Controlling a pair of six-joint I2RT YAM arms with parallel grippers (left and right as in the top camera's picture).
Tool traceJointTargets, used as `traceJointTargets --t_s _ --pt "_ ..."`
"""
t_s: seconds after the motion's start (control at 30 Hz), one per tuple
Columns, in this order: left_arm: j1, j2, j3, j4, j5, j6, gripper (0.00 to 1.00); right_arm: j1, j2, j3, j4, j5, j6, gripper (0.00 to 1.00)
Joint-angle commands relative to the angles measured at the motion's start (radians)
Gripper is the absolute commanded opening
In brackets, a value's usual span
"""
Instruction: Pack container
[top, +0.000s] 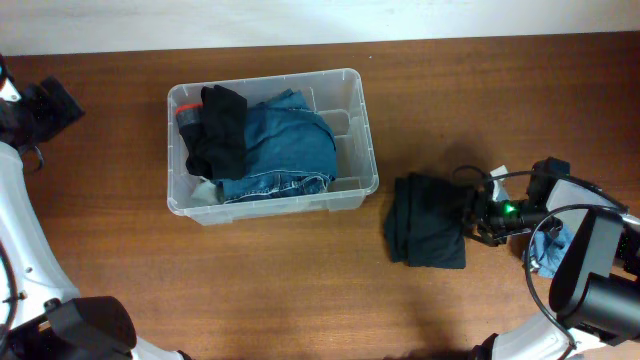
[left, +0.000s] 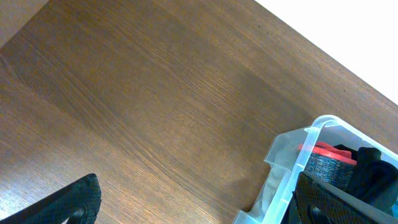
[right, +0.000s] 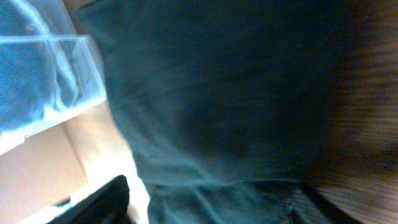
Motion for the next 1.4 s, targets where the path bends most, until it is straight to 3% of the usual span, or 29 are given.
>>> traceJointTargets --t_s 0.0,0.17,0.3,0.47,0.63,0.77,1.13,1.23,1.37 --pt "0.002 -0.014 0.012 0.002 0.001 -0.009 0.99 0.01 0.023 -0.014 0.015 0.172 0.013 0.8" --pt "0.002 -0.014 0.012 0.002 0.001 -0.009 0.99 0.01 0.023 -0.014 0.026 0.367 0.118 0.82" --pt "0.002 -0.014 0.012 0.002 0.001 -0.009 0.99 0.01 0.022 -0.014 0.034 0.596 0.269 0.92" --pt "0.002 -0.014 0.012 0.002 0.001 -0.009 0.99 0.01 0.022 -0.012 0.084 0.578 0.259 0.97" --pt "0.002 -0.014 0.012 0.002 0.001 -0.009 0.99 0.01 0.022 -0.011 0.132 0.444 0.146 0.97" --pt "0.002 -0.014 0.012 0.002 0.001 -0.009 1.0 0.002 0.018 0.039 0.12 0.192 0.017 0.91" --pt "0.002 -0.014 0.012 0.002 0.001 -0.009 0.99 0.003 -0.019 0.175 0.089 0.022 -0.021 0.95" --pt "0.002 -0.014 0.012 0.002 0.001 -0.009 0.99 0.003 -0.019 0.179 0.103 0.05 -0.017 0.95" --pt "0.002 -0.014 0.012 0.002 0.001 -0.009 1.0 0.004 -0.014 0.177 0.1 0.231 -0.018 1.0"
